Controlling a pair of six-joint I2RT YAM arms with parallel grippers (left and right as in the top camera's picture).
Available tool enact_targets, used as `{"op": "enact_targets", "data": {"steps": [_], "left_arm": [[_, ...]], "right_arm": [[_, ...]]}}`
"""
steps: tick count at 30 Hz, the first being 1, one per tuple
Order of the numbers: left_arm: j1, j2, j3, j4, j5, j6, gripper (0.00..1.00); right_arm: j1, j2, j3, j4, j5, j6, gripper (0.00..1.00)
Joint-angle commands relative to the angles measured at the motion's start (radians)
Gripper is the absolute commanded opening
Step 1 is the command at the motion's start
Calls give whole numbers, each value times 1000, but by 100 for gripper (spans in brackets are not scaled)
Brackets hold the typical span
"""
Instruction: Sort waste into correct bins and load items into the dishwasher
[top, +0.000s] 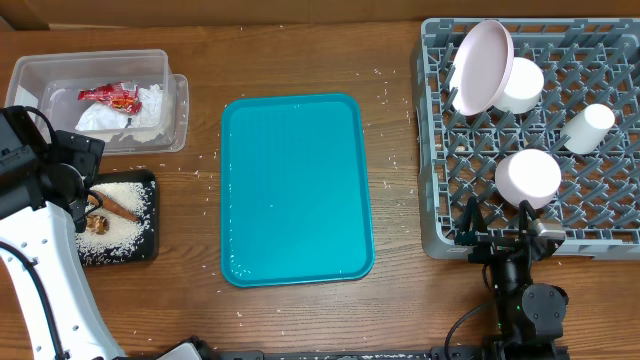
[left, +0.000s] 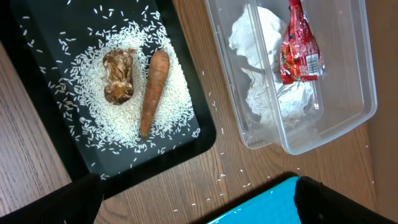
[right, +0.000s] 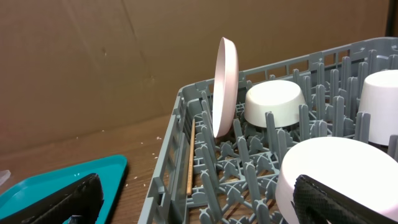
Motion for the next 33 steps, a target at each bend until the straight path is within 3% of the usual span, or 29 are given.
{"op": "enact_targets", "data": {"steps": [1,5,6,11,18,22,33], "left_arm": [[-10,-6,14,2,0,12,100],[-53,-32,14,2,0,12,100],[-120,-71,12,2,-1,13,100],[-283,-159,-8,-25,-214,192,100],[-474,-308,-197,43,-327,302,100],[-510,-465,-424,193,-334,334,100],[-508,-801,-1012,814,-222,402,100]], "right_arm": [[6,-12,-11,5,-5,-8,100],[6,-12,-11,5,-5,-8,100],[6,-12,-11,6,-5,-8,100],[6,-12,-11,6,-5,-8,100],[6,-12,-11,6,-5,-8,100],[6,-12,-11,6,-5,-8,100],[6,-12,-11,5,-5,-8,100]]}}
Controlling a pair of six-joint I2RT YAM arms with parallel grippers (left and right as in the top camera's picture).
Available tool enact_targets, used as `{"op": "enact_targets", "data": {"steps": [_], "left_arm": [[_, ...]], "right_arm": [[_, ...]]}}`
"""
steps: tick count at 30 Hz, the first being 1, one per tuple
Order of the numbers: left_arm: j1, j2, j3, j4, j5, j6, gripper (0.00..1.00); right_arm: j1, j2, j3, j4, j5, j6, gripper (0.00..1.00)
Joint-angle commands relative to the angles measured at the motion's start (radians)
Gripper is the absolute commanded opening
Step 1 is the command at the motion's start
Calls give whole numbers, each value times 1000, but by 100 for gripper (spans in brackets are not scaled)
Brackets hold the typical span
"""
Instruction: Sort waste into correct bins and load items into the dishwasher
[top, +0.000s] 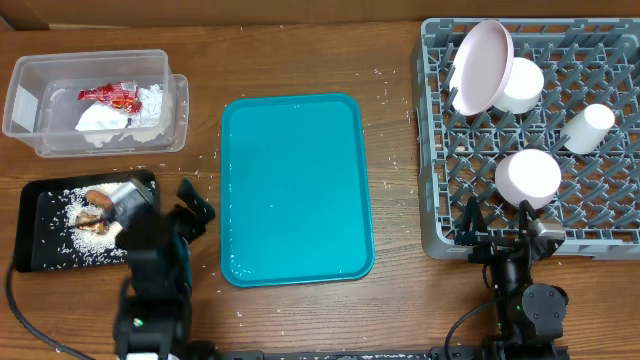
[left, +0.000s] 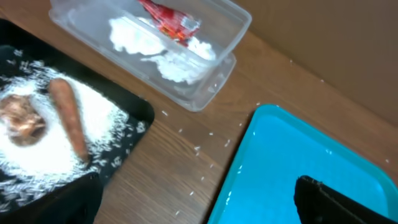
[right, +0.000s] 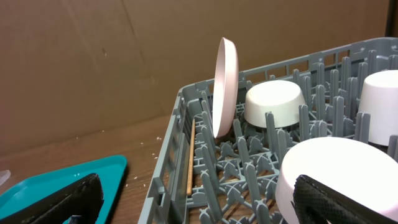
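The teal tray (top: 296, 190) lies bare mid-table. A black tray (top: 45, 235) at the left holds rice, a carrot (left: 67, 124) and a brown scrap (left: 22, 121). The clear bin (top: 95, 100) holds a red wrapper (left: 168, 22) and white paper. The grey rack (top: 530, 140) holds a pink plate (top: 482, 65), two white bowls and a white cup (top: 588, 127). My left gripper (top: 165, 215) stands open between the black tray and the teal tray, holding nothing. My right gripper (top: 497, 222) is open at the rack's near edge, empty.
Rice grains are scattered on the wooden table (top: 200, 60) around the trays. A wooden stick (right: 189, 158) lies inside the rack along its left wall. A cardboard wall (right: 124, 56) rises behind the table.
My left arm has moved from over the black tray at the far left to low at the front, between the black tray and the teal tray. The right arm has not moved.
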Motion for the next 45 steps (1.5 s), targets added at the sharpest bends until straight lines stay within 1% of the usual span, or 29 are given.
{"op": "enact_targets", "data": {"steps": [1,3,7,12,14,19,25,34,45], "left_arm": [[-3,-76,-145,142,45,63,100],[-3,-109,-214,232,52,65,100],[-3,-156,-308,346,51,69,100],[-1,-233,-426,505,55,118,100],[1,-266,-432,474,60,133,100],[1,-339,-432,427,103,238,100],[19,-460,-432,213,80,252,100],[39,-637,-432,222,89,251,100],[40,-632,-432,222,89,251,100]], "right_arm": [[6,-12,-11,5,-5,-8,100],[6,-12,-11,5,-5,-8,100],[6,-12,-11,5,-5,-8,100],[6,-12,-11,5,-5,-8,100],[6,-12,-11,5,-5,-8,100],[6,-12,-11,5,-5,-8,100],[6,-12,-11,5,-5,-8,100],[6,-12,-11,5,-5,-8,100],[6,-12,-11,5,-5,-8,100]]}}
